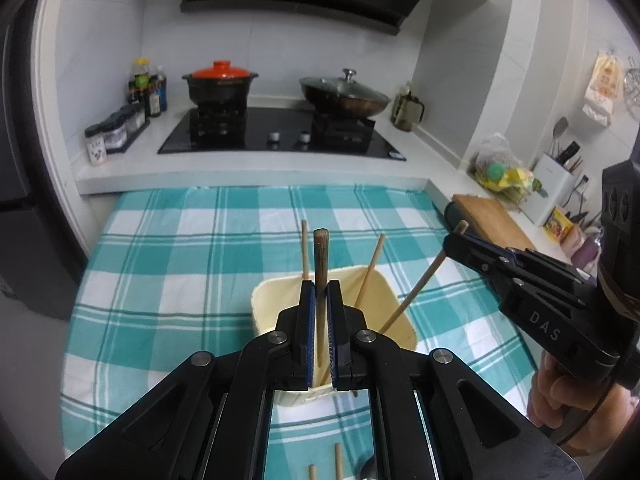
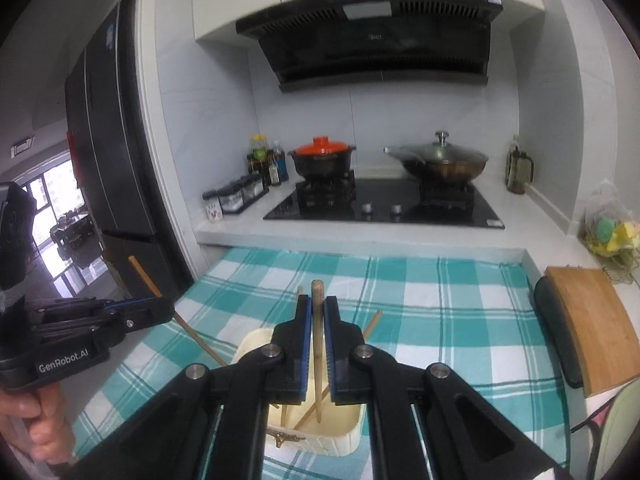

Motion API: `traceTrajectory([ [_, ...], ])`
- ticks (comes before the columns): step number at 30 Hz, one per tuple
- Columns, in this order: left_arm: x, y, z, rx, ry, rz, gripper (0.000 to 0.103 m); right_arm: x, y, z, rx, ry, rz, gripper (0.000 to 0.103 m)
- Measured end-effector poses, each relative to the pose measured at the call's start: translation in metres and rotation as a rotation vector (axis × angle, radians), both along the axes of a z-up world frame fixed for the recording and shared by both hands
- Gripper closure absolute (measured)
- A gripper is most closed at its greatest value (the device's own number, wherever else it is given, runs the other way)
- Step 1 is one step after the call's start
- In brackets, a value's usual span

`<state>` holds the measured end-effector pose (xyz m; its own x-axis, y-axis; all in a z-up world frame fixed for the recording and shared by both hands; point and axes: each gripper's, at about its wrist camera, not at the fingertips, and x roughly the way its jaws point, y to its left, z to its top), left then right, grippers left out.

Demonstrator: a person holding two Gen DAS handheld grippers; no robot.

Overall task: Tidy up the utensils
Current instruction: 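Drop the chopsticks into the holder by opening both tools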

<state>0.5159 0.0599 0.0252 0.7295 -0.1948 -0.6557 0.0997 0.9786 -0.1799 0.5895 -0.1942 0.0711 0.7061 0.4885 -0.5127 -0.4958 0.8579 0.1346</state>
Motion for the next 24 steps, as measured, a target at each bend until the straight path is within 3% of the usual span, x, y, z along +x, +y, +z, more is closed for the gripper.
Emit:
traceTrajectory([
  [4,0.021,-0.007,-0.017,0.007,0.06,0.009,0.098,0.032,0.016,-0.029,-0.046,0.141,0.031,0.096],
  [5,0.025,-0.006,-0.017,-0.001,0.062,0.022,0.093,0.036,0.018,-0.033,-0.049,0.155,0.034,0.096],
  [7,0.027,-0.003,-0.012,-0.025,0.064,0.047,0.069,0.041,0.023,-0.036,-0.041,0.153,0.031,0.091],
  [8,0.023,-0.001,-0.006,-0.035,0.051,0.06,0.054,0.042,0.025,-0.035,-0.033,0.147,0.026,0.079],
  [10,0.01,0.007,0.011,-0.032,0.011,0.066,0.045,0.038,0.025,-0.026,-0.002,0.124,0.013,0.065],
  [18,-0.092,0.03,0.067,0.128,-0.077,0.009,0.017,-0.044,-0.009,0.048,0.028,-0.077,0.028,0.062],
  [20,-0.125,0.033,0.067,0.16,-0.073,-0.02,0.013,-0.071,-0.024,0.061,0.035,-0.096,0.035,0.056],
  [24,-0.189,0.035,0.04,0.228,-0.048,-0.04,0.012,-0.125,-0.05,0.065,-0.019,-0.111,0.041,0.056],
])
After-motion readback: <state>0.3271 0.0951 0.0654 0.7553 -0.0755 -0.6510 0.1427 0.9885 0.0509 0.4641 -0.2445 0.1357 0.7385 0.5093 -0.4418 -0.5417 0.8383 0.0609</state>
